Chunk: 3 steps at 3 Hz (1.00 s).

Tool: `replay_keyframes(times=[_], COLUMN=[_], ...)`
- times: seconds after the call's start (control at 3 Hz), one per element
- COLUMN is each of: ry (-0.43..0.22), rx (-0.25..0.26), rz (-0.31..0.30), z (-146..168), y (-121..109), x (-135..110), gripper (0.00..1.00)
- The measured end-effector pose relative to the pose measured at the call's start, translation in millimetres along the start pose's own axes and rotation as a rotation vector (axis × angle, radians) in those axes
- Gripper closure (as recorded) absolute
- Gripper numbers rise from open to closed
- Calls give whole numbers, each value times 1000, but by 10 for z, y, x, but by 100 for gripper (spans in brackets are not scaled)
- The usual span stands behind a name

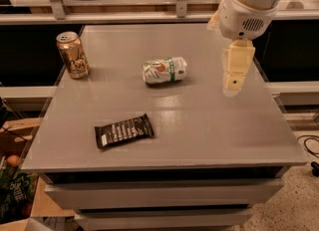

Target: Pick 7up can

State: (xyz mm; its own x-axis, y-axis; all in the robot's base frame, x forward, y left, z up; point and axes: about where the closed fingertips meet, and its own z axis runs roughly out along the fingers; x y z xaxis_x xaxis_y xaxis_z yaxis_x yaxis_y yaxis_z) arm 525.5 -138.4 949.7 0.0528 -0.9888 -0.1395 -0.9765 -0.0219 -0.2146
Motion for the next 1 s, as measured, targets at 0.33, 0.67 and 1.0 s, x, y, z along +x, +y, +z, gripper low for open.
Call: replay_keyframes(times=[0.33, 0.67, 1.0], ry=[-15, -30, -33], rx=[23, 25, 12], rz=[-16, -78, -142], z=[1, 98, 245], y=[-77, -218, -370], x=[-150, -498, -853], gripper=[0, 0, 0])
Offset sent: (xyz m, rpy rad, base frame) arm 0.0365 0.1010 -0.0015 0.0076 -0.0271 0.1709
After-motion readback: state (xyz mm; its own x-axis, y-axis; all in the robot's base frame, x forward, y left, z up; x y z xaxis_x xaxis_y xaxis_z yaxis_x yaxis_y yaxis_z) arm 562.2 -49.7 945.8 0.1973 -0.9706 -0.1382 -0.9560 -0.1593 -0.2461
